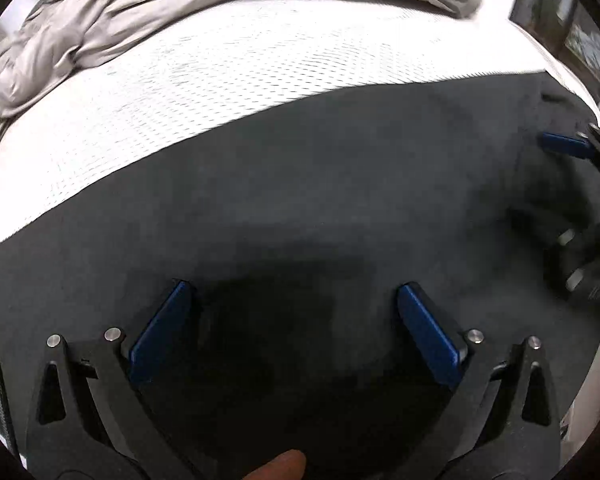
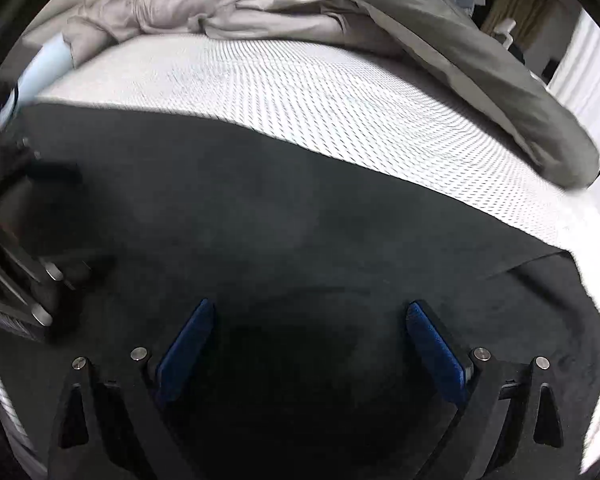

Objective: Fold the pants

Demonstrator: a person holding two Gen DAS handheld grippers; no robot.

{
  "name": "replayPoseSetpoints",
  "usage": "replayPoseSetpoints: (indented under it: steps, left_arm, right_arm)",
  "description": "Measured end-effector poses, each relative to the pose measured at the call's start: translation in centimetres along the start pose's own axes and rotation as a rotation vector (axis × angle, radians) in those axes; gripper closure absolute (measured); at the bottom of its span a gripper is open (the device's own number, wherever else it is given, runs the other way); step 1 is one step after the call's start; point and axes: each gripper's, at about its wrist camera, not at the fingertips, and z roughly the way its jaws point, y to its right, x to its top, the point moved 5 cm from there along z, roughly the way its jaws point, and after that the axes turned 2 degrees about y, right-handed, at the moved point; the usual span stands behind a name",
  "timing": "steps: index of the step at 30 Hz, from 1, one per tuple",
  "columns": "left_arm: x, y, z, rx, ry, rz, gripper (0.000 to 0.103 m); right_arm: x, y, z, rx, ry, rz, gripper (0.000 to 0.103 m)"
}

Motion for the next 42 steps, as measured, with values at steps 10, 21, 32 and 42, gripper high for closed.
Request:
replayPoseSetpoints:
  steps: [10, 21, 32, 42]
  left_arm:
    - [-1.1, -5.5, -1.6, 0.044, 0.038, -0.08, 0.001]
    - [7.0, 2.1, 2.5, 0.02, 0.053, 0.027, 0.001]
    - [5.5, -5.7, 2.7, 0.014, 0.058, -0.138, 0.0]
    - [0.5, 0.7, -2.0, -0.034, 0.081, -0.026, 0.001]
  right_arm:
    - [-7.0, 17.6, -4.0, -0.206, -0.01, 0.413, 0.009]
    - [3.8, 6.2, 0.3, 0.015, 0.042, 0.175, 0.009]
    - [-3.7, 18.6, -1.0, -0.126, -0.012, 0.372, 0.018]
    - [-2.3, 5.5, -5.4, 0.005, 0.051, 0.214, 0.016]
